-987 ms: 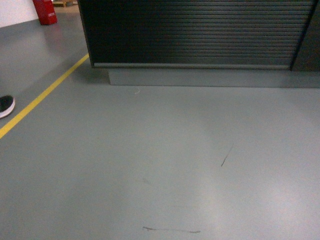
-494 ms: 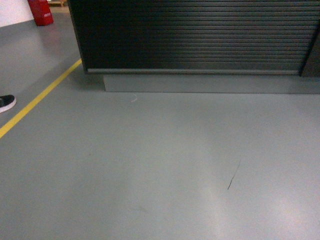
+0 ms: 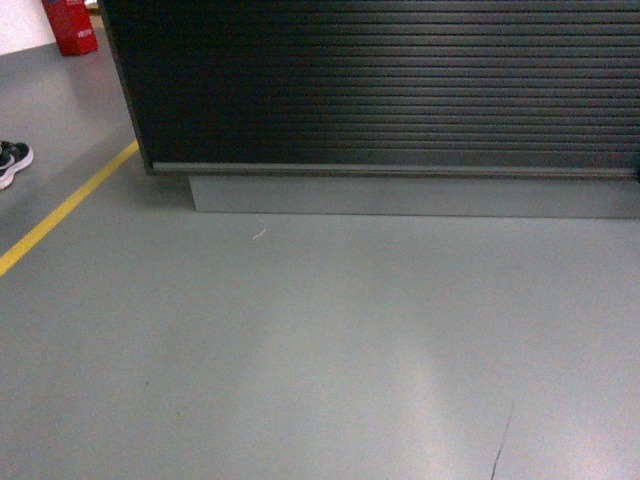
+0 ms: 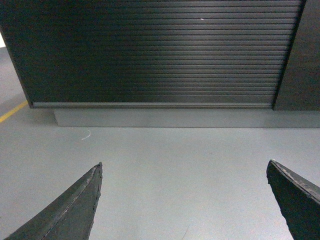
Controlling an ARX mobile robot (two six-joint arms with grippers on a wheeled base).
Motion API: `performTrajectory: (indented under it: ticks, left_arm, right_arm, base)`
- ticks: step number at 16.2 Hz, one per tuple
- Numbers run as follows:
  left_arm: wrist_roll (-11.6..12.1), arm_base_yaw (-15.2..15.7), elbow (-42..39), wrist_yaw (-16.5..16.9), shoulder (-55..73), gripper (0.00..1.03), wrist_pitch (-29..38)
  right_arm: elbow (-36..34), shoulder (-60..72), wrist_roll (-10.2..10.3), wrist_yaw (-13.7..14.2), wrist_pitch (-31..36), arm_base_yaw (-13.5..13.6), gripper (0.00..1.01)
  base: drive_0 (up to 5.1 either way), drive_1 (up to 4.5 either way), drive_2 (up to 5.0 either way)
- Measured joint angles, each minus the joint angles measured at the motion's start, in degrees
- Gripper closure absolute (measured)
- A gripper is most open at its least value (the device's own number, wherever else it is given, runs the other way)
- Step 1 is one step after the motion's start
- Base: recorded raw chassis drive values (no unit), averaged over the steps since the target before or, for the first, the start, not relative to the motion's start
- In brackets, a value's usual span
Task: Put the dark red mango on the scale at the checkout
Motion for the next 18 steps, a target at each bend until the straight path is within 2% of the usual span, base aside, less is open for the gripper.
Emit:
performTrajectory:
  ticks: [18]
  left_arm:
    - [0.0,0.0,0.0,0.0,0.0,0.05,-0.3]
  right_arm:
    - [0.0,0.0,0.0,0.0,-0.1,0.0,0.03]
  base:
    - [0.0,4.33,-4.2]
